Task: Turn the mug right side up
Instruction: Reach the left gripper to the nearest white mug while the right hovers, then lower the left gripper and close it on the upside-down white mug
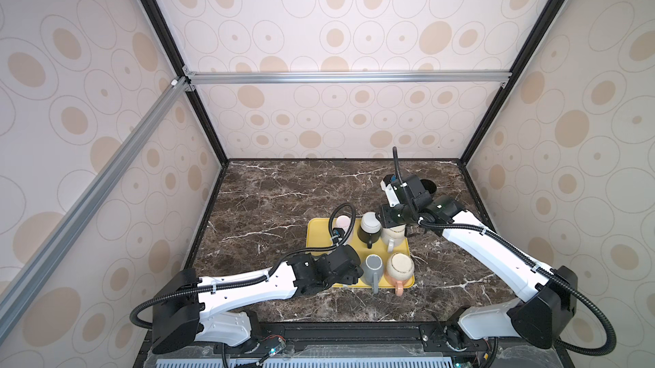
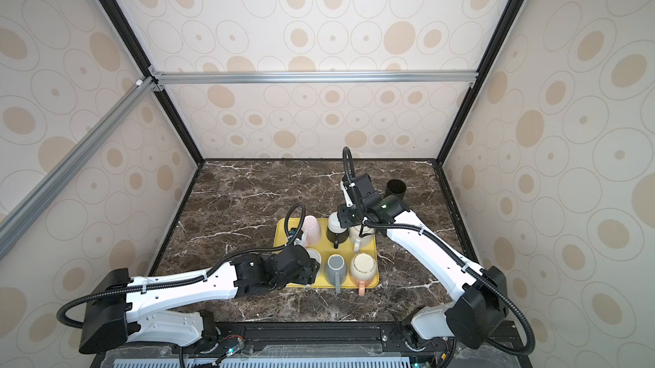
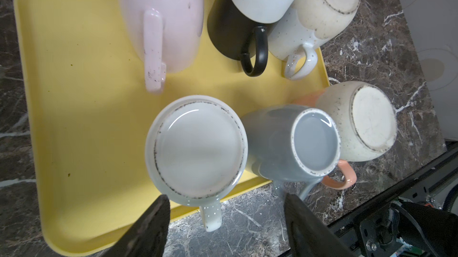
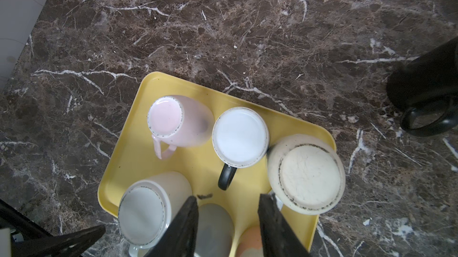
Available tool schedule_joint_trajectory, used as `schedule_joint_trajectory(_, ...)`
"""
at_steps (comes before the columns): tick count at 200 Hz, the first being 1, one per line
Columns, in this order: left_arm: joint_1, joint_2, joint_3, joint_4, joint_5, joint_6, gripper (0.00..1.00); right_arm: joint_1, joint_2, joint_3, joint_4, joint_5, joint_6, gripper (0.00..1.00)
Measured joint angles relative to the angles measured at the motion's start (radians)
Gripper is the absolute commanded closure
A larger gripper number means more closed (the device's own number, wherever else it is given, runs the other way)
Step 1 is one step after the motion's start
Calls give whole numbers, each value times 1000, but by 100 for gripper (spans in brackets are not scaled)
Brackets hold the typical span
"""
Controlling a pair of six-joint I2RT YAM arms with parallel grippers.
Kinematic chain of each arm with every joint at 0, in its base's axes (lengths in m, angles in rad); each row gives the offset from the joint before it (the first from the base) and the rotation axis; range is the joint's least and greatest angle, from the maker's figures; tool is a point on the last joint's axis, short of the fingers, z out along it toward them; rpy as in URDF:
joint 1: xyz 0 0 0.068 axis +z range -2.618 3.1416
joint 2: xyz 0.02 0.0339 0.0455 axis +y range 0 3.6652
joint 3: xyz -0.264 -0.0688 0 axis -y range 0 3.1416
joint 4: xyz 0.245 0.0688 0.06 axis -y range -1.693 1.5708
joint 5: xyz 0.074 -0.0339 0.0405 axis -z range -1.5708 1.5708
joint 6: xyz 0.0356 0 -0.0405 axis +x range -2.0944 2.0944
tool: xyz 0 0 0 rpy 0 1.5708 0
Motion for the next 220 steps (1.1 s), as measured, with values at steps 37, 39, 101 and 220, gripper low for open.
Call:
schedule_joint_trajectory(37, 0, 44, 0, -4, 3, -12, 33, 0, 0, -21, 2, 6, 0, 57)
schedule_joint_trajectory(39, -1, 47, 0, -5, 3, -15, 34, 0, 0, -22, 3, 6, 0, 57)
schedule_joint_trajectory(101, -3, 119, 35, -32, 16, -39, 40, 0, 0, -35, 25, 8, 0, 58)
schedule_joint_trajectory(220, -4, 213, 84, -101, 25, -45, 50, 0, 0, -56, 46, 0, 2, 59)
